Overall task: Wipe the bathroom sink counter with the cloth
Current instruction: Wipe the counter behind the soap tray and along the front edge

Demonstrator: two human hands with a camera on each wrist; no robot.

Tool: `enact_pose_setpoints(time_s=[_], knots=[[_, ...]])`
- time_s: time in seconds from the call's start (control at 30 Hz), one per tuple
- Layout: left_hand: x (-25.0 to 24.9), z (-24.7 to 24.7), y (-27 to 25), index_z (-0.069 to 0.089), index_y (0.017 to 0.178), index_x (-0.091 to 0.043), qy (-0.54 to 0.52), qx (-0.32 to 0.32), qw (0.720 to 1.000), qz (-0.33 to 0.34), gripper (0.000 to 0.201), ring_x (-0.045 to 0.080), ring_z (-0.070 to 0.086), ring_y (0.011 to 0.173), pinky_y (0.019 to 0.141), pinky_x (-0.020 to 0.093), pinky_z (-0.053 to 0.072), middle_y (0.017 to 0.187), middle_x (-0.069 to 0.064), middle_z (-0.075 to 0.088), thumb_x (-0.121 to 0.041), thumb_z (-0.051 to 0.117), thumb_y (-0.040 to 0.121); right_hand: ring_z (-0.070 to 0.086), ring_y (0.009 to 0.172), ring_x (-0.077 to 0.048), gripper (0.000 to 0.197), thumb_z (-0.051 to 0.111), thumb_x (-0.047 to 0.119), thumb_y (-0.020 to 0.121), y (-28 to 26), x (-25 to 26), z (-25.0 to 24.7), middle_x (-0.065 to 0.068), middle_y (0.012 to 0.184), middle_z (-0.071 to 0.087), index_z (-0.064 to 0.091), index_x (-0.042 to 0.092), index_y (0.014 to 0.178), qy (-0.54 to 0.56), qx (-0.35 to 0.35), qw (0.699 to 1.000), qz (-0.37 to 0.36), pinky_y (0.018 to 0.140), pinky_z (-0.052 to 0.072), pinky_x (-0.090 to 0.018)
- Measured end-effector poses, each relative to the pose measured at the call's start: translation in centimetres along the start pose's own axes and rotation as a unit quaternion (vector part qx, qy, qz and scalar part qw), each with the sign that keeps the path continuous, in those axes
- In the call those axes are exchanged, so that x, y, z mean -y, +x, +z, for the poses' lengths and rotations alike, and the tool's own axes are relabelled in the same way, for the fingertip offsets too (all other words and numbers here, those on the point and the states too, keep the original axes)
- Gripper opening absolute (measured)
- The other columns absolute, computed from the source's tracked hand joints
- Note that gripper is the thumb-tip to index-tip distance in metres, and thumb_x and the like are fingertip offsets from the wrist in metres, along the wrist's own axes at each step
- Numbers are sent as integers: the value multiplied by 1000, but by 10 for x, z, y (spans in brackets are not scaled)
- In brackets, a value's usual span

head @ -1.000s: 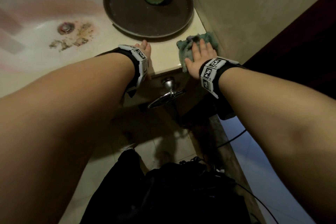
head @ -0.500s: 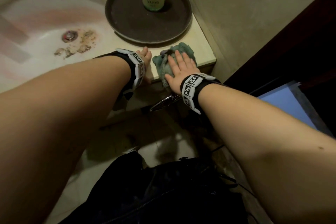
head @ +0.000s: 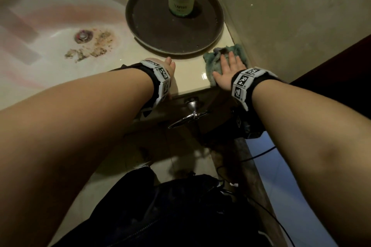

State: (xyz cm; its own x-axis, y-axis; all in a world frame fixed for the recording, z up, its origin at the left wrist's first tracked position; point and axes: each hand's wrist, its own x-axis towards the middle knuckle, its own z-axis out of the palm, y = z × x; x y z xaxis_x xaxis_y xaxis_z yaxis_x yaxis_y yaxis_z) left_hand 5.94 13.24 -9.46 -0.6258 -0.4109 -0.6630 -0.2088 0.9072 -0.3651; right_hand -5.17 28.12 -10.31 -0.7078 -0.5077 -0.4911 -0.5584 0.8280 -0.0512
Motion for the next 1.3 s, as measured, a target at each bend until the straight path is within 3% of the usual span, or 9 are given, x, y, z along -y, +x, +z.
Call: enact_pose_setpoints(time_s=[0.07, 0.23, 0.37, 0.5, 0.7, 0.83, 1.13, 1.3], knots=[[5, 3, 5, -11, 151, -13, -24, 13, 1000, -1, 137, 31, 37, 138, 101, 50, 45, 160, 4, -12, -56, 80, 59, -9, 149, -23, 66, 28, 44, 99, 8, 4, -6, -4, 160, -13, -3, 20, 152, -1, 2, 1000, -1, 121, -1, -38], [6, 4, 10, -11, 151, -13, -53, 12, 998, 18, 137, 27, 28, 143, 104, 49, 43, 160, 2, -14, -54, 82, 59, -8, 148, -25, 66, 25, 46, 99, 25, 12, -20, -7, 160, -12, -2, 16, 152, -41, 11, 999, 0, 120, -4, -39], [8, 8, 15, -10, 151, -15, -47, 7, 999, 16, 142, 28, 34, 140, 100, 49, 46, 160, 1, -14, -56, 83, 52, -6, 149, -26, 66, 23, 45, 100, 30, 16, -24, -9, 160, -11, 0, 13, 152, -53, 7, 999, -4, 120, -3, -39], [6, 5, 13, -11, 151, -14, -54, 11, 998, 22, 136, 28, 27, 144, 104, 49, 42, 160, 2, -15, -51, 83, 59, -6, 149, -25, 65, 24, 45, 100, 25, 14, -19, -7, 160, -10, 2, 15, 152, -41, -15, 999, -1, 120, -4, -37], [4, 3, 6, -10, 151, -11, -22, 2, 1000, 6, 136, 32, 31, 141, 103, 51, 42, 160, 4, -12, -52, 82, 59, -7, 149, -23, 65, 26, 44, 100, 1, 5, -3, -4, 161, -11, 0, 17, 152, -15, -18, 1000, 5, 120, -1, -36], [3, 0, -2, -11, 151, -10, -28, 0, 1000, 4, 129, 28, 19, 146, 110, 49, 36, 160, 4, -12, -49, 79, 67, -8, 149, -22, 64, 26, 43, 100, -13, 0, 4, -3, 161, -11, 0, 18, 152, -5, -24, 1000, 9, 120, -1, -35], [-2, -5, -15, -11, 151, -9, 5, -2, 1000, -3, 126, 31, 23, 144, 108, 50, 38, 160, 5, -11, -52, 75, 70, -9, 149, -23, 64, 25, 43, 100, -21, -3, 16, -5, 161, -11, -1, 17, 152, 8, -29, 1000, 4, 120, -2, -37], [0, -3, -15, -11, 151, -10, 7, -7, 1000, -1, 124, 29, 23, 145, 107, 50, 39, 160, 4, -11, -54, 74, 71, -13, 148, -26, 78, 22, 61, 93, -28, 9, 16, -5, 160, -15, -4, 18, 152, -5, -9, 1000, -4, 120, -4, -41]])
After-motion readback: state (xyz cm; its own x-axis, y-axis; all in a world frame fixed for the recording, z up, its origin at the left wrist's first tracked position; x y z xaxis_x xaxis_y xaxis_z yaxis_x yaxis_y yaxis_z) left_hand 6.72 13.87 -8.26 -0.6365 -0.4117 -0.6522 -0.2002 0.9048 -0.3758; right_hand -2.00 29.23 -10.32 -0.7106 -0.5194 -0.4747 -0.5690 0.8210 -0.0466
